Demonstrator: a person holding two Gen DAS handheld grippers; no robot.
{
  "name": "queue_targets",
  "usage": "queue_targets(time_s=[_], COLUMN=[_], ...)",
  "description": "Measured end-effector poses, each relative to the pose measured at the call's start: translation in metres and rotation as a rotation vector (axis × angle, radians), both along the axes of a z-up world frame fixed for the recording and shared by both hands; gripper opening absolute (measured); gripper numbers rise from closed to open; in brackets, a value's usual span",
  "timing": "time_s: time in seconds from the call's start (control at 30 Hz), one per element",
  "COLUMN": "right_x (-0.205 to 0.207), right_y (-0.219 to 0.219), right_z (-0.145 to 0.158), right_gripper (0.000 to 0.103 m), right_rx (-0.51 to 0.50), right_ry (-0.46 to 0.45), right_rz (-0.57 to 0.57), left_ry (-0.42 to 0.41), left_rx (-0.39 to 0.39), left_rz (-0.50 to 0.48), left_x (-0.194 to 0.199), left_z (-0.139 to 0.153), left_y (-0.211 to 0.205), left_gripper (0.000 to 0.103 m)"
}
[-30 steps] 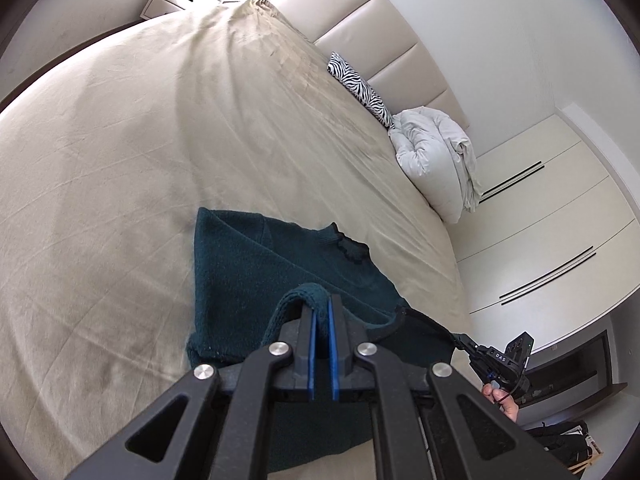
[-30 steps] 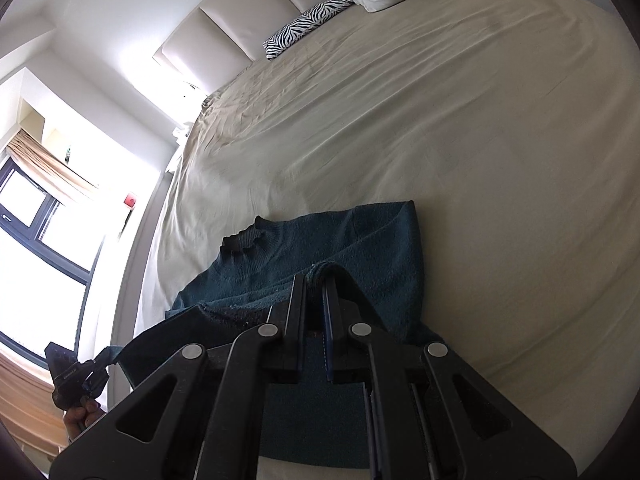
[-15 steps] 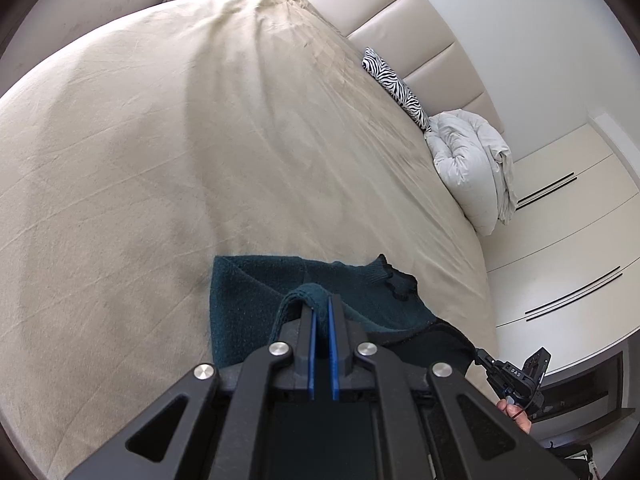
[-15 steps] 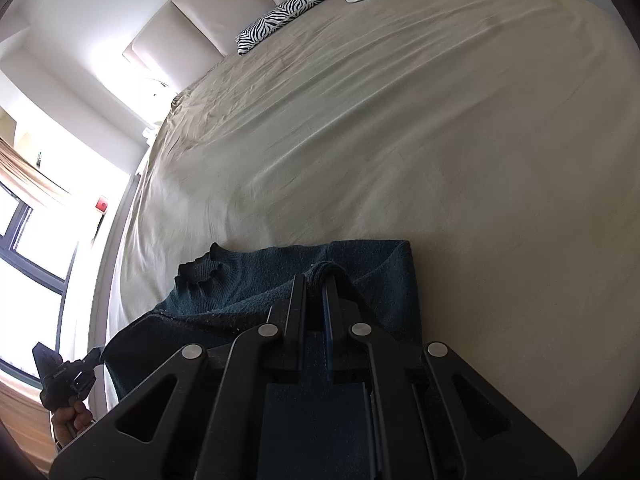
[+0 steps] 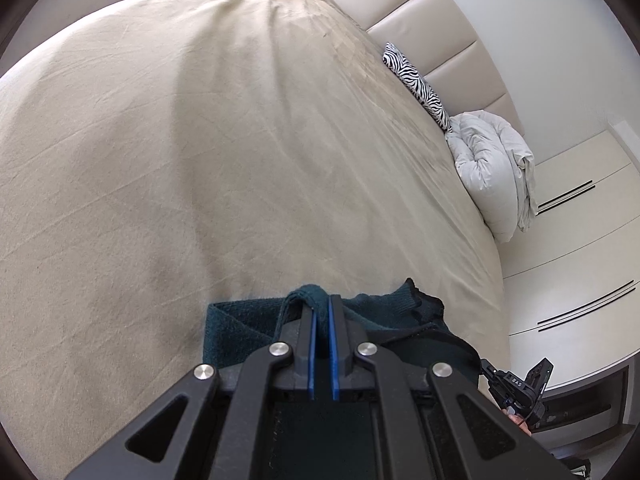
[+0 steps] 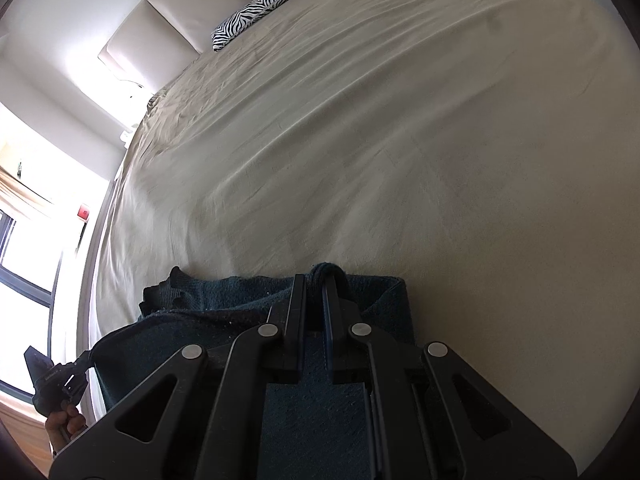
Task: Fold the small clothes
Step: 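Open both grippers to release the folded hem onto the sweater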
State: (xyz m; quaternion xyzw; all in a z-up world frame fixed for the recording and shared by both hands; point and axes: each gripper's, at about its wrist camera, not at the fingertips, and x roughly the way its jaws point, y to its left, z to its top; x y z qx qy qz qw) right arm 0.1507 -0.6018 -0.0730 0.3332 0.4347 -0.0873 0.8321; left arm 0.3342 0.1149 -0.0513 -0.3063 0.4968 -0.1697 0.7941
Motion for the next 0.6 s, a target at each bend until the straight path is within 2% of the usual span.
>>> queue_targets(time_s=[0.2,0.27,0.3,0.33,0.37,0.4,0.43,0.47,0.6], right_x=[0.01,0.012,0.012,0.011,0.011,0.008,0.008,0.007,0.003], right_y=[-0.004,-0.004,-0.003,-0.002,-0.001,-0.002,-0.002,-0.002,-0.005], right_z=[-0.022,-0.027,-0.029,-0.028,-0.028,-0.026,-0.025,-0.023,-0.015], right_gripper=[0.008,0.012,0.017,0.021,0.023,0.029,0.039,0.044,0.045], right_rx=[0.077,0.084,0.079,0.069,0.058,0.05,0.045,0.04,0.021], right_ry=[0.017,0.022,0.014,0.004,-0.004,-0.01,-0.014,-0.019,-0.029], right_rz=[-0.034,-0.037,-0.034,-0.036,-0.044,-0.054,-0.065,-0.077,-0.102], left_ry=[0.046,0.052,0.051,0.043,0.027,0.012,0.005,0.003,-0.032], left_rx=[-0.006,-0.01,-0.017,-0.027,-0.034,-0.034,-0.03,-0.03,-0.017], left_rz=[0.014,0.015,0.023,0.037,0.055,0.07,0.077,0.075,0.074], left_x=[0.006,0.006,0.007,0.007,0.007,0.006,0.006,0.005,-0.006], left_z=[-0.023,-0.024,-0.022,-0.02,-0.016,-0.013,-0.01,-0.009,0.002], left_y=[0.005,0.006,0.008,0.012,0.015,0.017,0.019,0.02,0.019], left_gripper=[0.009,0.025,0.033,0.053,0.061,0.068,0.069,0.069,0.069])
